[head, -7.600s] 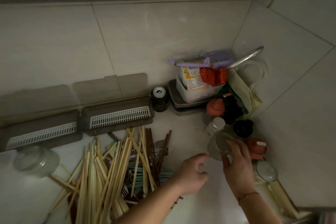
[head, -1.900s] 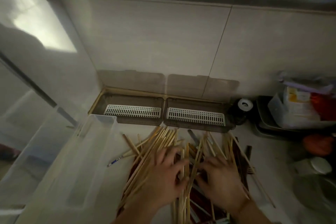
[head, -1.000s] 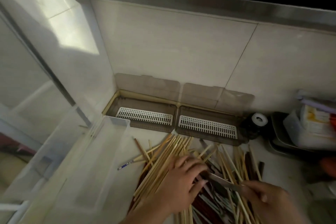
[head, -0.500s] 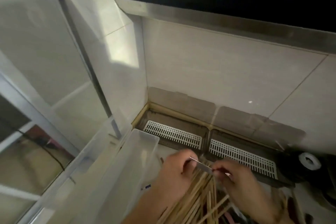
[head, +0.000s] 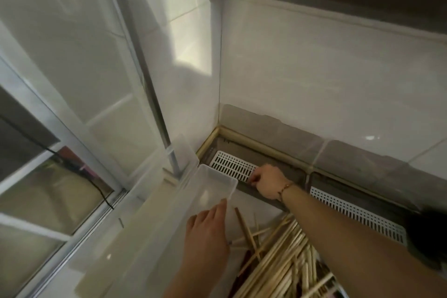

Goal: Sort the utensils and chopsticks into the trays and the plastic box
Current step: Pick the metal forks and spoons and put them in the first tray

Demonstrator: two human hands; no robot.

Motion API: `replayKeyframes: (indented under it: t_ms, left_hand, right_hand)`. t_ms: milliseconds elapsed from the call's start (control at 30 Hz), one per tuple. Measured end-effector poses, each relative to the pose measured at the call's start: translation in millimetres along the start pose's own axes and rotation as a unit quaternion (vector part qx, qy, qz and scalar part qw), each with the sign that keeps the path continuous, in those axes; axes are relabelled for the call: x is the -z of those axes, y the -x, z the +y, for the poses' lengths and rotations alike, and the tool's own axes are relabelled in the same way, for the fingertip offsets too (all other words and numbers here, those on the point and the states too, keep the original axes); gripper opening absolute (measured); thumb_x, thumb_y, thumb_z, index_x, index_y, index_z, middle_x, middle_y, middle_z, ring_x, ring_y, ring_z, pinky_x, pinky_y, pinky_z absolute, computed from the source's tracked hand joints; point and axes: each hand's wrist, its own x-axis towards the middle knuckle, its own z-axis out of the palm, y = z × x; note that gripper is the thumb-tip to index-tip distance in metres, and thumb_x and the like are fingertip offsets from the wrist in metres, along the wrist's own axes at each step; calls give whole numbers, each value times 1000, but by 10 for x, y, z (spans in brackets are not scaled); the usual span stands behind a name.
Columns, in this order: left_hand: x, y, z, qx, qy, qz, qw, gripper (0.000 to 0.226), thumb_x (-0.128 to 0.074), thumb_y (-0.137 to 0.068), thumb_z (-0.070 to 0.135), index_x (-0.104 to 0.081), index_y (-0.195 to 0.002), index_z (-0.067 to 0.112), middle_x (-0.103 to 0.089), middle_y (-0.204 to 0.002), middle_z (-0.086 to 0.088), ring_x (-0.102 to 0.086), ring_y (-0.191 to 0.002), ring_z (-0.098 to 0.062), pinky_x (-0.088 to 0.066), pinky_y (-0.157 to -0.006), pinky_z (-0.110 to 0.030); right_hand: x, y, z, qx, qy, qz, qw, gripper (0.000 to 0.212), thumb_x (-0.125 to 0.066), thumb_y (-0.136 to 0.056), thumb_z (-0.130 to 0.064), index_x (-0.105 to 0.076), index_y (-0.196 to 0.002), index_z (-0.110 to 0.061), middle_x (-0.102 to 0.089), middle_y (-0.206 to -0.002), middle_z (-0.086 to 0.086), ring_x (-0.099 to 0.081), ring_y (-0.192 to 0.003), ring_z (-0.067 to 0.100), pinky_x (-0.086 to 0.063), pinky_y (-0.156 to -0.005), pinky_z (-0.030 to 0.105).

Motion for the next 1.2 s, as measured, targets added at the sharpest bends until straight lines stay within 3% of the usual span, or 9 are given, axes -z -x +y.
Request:
replayKeyframes:
  t_ms: [233, 433, 533, 633, 767, 867, 1000, 1100, 1200]
  left_hand:
    - [21, -17, -29, -28, 3, 19, 999, 66, -51, -89, 25, -24, -148, 27, -46, -142, 12, -43, -127, -11, -31, -106, -32]
    - [76, 51, 100, -24, -23, 76, 997, 59, -49, -92, 40, -36, -144, 17, -41, -147, -2, -34, -136, -24, -34, -111, -44]
    - [28, 178, 361, -126, 22, 122, 984, 47, -50, -87, 31, -48, -133, 21, -47, -139, -3, -35, -133, -26, -38, -106, -49]
    - [-164, 393, 656, -262, 39, 41, 963, 44, -44, -89, 35, -46, -133, 34, -45, -139, 7, -34, -132, -19, -35, -109, -44]
    - [-582, 632, 951, -382, -35, -88, 919, 43, -43, -89, 43, -44, -131, 37, -34, -146, 6, -20, -141, -23, -15, -114, -55]
    - [-785, 720, 1009, -377, -66, -116, 916, 46, -36, -88, 49, -44, -132, 38, -15, -156, 7, -3, -144, -25, 4, -113, -60]
    - [-800, 745, 1004, -332, -93, -71, 936, 49, -28, -88, 55, -45, -130, 36, -13, -154, 9, -5, -143, -24, 17, -110, -56]
    - [-772, 748, 1021, -307, -104, -56, 944, 49, -25, -88, 56, -47, -127, 35, -18, -152, 7, -7, -141, -24, 19, -109, -53]
    - [-783, 774, 1091, -287, -116, -53, 949, 49, -28, -86, 58, -51, -123, 35, -22, -151, 4, -10, -140, -28, 11, -110, -58]
  right_hand:
    - [100, 114, 106, 11, -53, 6, 999, 23, -65, -86, -7, -76, -97, -25, -68, -114, 0, -60, -105, 14, -41, -87, 17]
    - [353, 1126, 480, 106, -132, 235, 957, 11, -64, -87, -26, -68, -89, -36, -66, -86, -22, -58, -82, -13, -39, -74, 0]
    - [144, 1889, 884, 40, -71, 209, 974, 14, -64, -83, -30, -60, -75, -41, -61, -74, -26, -58, -75, -11, -42, -67, 4]
    - [-232, 2457, 1288, -62, 27, 123, 990, 17, -58, -85, -40, -52, -70, -43, -57, -73, -21, -54, -71, -8, -47, -65, 11]
    - [-605, 2855, 1492, -120, 61, 108, 985, 21, -56, -83, -51, -56, -102, -43, -53, -108, -22, -50, -107, 0, -44, -84, 14]
    - [-681, 2955, 1450, -146, 89, 119, 978, 32, -56, -83, -49, -53, -115, -49, -54, -119, -25, -47, -116, 2, -42, -87, 15]
    - [-647, 3015, 1477, -167, 111, 143, 969, 23, -78, -60, -41, -66, -79, -41, -65, -77, -16, -62, -86, 10, -50, -62, 22]
    - [-676, 3062, 1600, -158, 101, 179, 966, 20, -55, -79, -45, -59, -98, -40, -64, -94, -16, -54, -104, 7, -48, -77, 23]
    - [-640, 3086, 1676, -156, 89, 203, 963, 24, -59, -83, -41, -61, -107, -41, -64, -100, -15, -53, -106, 11, -48, -80, 25]
